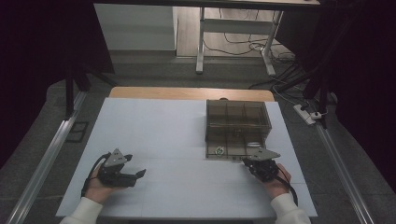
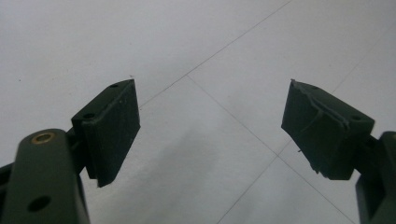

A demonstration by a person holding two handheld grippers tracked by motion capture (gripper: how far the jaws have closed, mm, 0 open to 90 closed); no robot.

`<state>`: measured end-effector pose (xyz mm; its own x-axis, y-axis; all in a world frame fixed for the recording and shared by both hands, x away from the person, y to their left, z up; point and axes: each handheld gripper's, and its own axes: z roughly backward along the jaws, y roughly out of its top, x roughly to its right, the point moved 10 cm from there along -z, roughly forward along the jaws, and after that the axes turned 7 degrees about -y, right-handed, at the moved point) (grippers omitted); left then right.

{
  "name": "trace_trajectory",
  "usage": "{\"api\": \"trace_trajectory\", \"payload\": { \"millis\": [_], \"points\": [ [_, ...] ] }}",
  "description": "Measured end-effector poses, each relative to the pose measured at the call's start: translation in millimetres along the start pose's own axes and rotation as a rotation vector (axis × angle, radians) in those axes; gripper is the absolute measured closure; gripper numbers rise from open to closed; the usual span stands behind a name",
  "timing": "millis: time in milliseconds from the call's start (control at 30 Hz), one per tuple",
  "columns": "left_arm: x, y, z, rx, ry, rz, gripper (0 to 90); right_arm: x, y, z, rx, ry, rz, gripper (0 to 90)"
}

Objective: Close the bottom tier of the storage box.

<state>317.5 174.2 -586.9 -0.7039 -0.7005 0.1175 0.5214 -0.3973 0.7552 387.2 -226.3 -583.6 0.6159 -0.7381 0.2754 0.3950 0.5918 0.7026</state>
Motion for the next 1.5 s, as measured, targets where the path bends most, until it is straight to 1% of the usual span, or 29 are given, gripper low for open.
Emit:
{"api": "trace_trajectory", "payload": {
  "millis": [200, 300, 367, 467, 900, 1033, 1133, 1300, 1500],
  "points": [
    [-0.3, 0.3, -0.2, 0.000, -0.003, 0.000, 18.2, 3.4, -1.9, -6.3, -0.024, -0.024, -0.002, 89.8],
    [-0.9, 1.7, -0.6, 0.003, -0.003, 0.000, 17.7, 5.1, -2.4, -6.7, -0.025, -0.039, -0.002, 89.8],
    [-0.5, 1.8, -0.8, 0.001, -0.003, -0.002, 17.4, 4.6, -1.8, -7.0, -0.022, -0.038, -0.002, 89.8],
    [-0.3, 1.3, -0.8, 0.000, -0.004, -0.003, 17.3, 5.3, -2.4, -10.3, -0.030, -0.047, 0.017, 89.8],
    [-1.2, 1.2, -1.3, -0.004, 0.000, -0.007, 17.4, 5.2, 0.8, -11.3, -0.018, -0.060, 0.016, 89.8],
    [-1.7, 2.1, -0.8, 0.001, 0.002, -0.007, 17.4, 5.4, 2.4, -11.8, -0.010, -0.067, 0.014, 89.7],
    [-2.3, 2.2, -0.5, 0.004, 0.004, -0.005, 17.4, 6.3, 3.4, -13.0, -0.005, -0.074, 0.012, 89.8],
    [-1.8, 2.5, 0.6, 0.008, 0.007, -0.009, 17.5, 9.1, 5.6, -15.7, 0.003, -0.081, -0.006, 89.8],
    [-1.7, 2.5, -0.4, 0.004, 0.007, -0.012, 17.5, 10.2, 7.4, -16.4, 0.010, -0.087, -0.004, 89.8]
  ]
}}
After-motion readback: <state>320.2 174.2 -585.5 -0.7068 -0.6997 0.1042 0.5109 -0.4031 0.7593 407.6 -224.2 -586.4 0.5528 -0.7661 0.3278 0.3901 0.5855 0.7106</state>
